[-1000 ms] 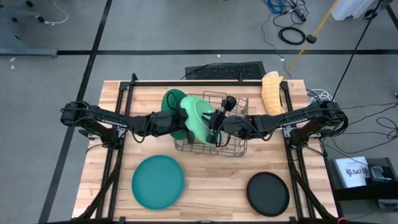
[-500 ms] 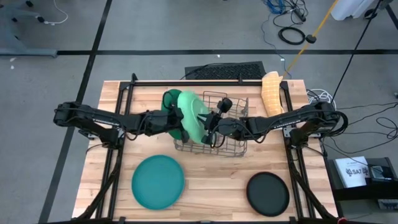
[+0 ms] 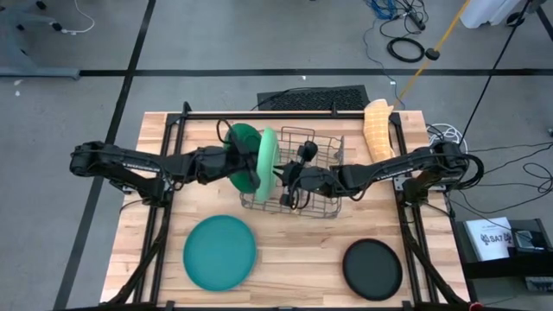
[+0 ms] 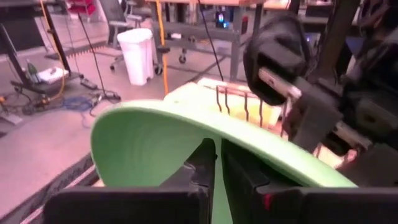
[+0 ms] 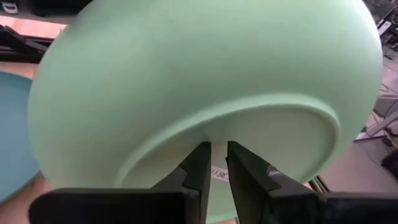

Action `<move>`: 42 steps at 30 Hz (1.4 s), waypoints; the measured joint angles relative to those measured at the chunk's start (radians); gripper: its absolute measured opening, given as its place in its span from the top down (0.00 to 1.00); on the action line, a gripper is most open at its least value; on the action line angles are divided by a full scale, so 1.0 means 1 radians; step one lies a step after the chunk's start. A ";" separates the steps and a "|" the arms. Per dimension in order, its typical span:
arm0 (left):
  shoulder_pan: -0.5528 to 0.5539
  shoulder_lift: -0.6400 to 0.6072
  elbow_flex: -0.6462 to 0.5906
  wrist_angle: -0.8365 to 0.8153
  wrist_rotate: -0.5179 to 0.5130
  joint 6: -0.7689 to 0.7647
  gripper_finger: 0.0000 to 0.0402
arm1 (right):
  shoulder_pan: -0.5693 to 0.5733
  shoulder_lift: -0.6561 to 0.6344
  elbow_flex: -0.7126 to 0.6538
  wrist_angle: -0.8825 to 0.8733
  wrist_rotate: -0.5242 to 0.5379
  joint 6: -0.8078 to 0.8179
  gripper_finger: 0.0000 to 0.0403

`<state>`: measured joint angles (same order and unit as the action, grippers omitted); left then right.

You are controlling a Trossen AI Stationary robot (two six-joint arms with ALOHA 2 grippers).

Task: Sort dishes
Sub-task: Put the light green plate into the dish rack

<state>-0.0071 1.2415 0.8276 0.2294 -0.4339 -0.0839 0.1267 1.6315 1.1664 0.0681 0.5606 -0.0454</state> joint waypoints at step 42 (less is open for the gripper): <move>-0.077 -0.281 -0.003 -0.261 -0.239 0.193 0.93 | -0.092 0.005 0.002 0.081 -0.145 -0.056 0.88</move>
<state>-0.0841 0.9608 0.8242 -0.0315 -0.6727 0.1089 0.0344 1.6363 1.1683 0.1491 0.4153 -0.1018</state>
